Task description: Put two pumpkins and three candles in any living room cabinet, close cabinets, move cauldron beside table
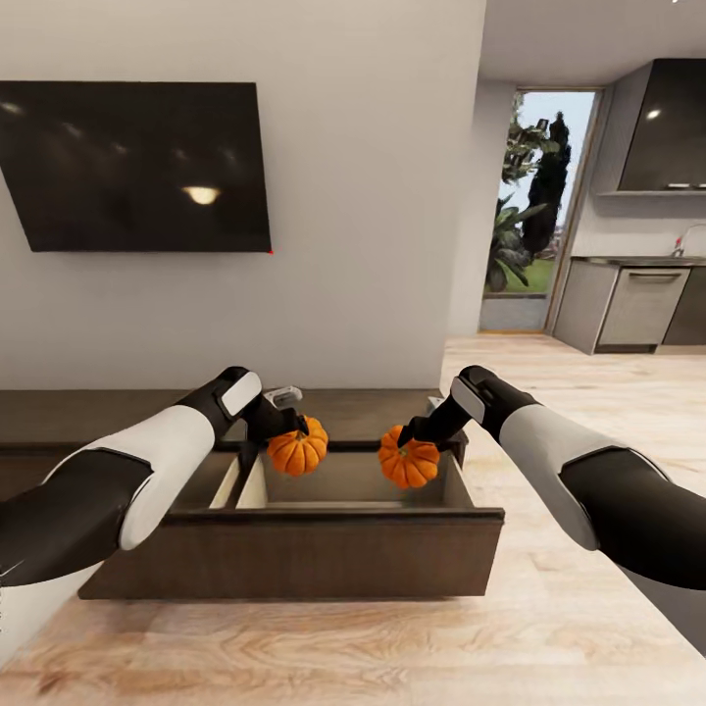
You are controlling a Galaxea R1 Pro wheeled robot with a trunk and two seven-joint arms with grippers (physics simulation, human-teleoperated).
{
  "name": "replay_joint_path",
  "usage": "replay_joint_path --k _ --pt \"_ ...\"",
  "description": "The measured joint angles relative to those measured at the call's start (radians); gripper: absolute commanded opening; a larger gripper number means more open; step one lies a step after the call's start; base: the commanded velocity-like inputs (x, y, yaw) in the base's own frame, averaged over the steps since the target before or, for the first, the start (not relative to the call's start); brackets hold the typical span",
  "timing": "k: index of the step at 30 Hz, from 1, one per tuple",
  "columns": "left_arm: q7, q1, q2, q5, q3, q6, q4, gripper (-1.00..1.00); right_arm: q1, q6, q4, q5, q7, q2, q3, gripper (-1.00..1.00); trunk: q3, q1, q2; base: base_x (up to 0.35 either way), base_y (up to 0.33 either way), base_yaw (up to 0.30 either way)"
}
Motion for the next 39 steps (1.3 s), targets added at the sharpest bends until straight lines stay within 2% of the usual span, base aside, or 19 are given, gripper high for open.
replay_joint_path --k 4,6,10,13,16,20,27,36,39 --pt "0.000 0.000 -0.028 0.011 0.006 -0.001 -0.002 -1.00 0.001 0.000 0.012 0.000 0.000 0.000 0.001 -1.00 0.000 0.000 0.000 0.335 0.000 0.000" --pt "-0.001 0.000 -0.043 0.000 -0.001 0.001 -0.002 -1.00 0.002 0.000 0.018 0.001 0.000 0.000 0.002 -1.00 0.000 0.000 0.000 0.309 0.000 0.000" --pt "-0.002 0.000 -0.055 0.007 0.005 0.001 -0.002 -1.00 0.002 0.000 0.031 -0.005 0.003 0.001 -0.003 -1.00 0.000 0.000 0.000 0.087 0.000 0.000" --pt "-0.001 0.001 -0.055 0.003 0.004 0.001 -0.002 -1.00 0.006 0.000 0.042 -0.004 0.001 0.010 0.000 -1.00 0.000 0.001 0.000 0.015 0.000 0.000" --pt "0.001 0.001 -0.054 0.004 0.004 -0.001 0.000 -1.00 0.009 0.000 0.049 -0.016 0.000 0.033 -0.009 -1.00 0.000 0.001 0.000 0.004 0.000 0.000" --pt "0.002 0.001 -0.050 0.000 0.002 -0.004 0.004 -1.00 0.017 0.000 0.056 -0.011 -0.004 0.063 -0.008 -1.00 0.000 0.001 0.000 0.000 0.000 0.000" --pt "0.000 0.003 -0.053 0.005 0.004 -0.053 0.013 -1.00 0.040 0.000 0.068 -0.008 -0.006 0.067 -0.005 -1.00 0.000 0.000 0.000 0.036 0.001 0.000" --pt "-0.001 0.004 -0.054 0.001 0.000 -0.064 0.045 -1.00 0.061 -0.023 0.069 -0.002 -0.007 0.067 -0.002 -1.00 0.000 0.000 0.000 0.263 0.068 0.000" --pt "-0.004 0.038 -0.054 0.009 0.006 -0.084 0.045 -1.00 0.073 -0.025 0.069 -0.003 -0.007 0.067 -0.002 -1.00 0.000 0.001 0.000 0.048 0.007 0.000"
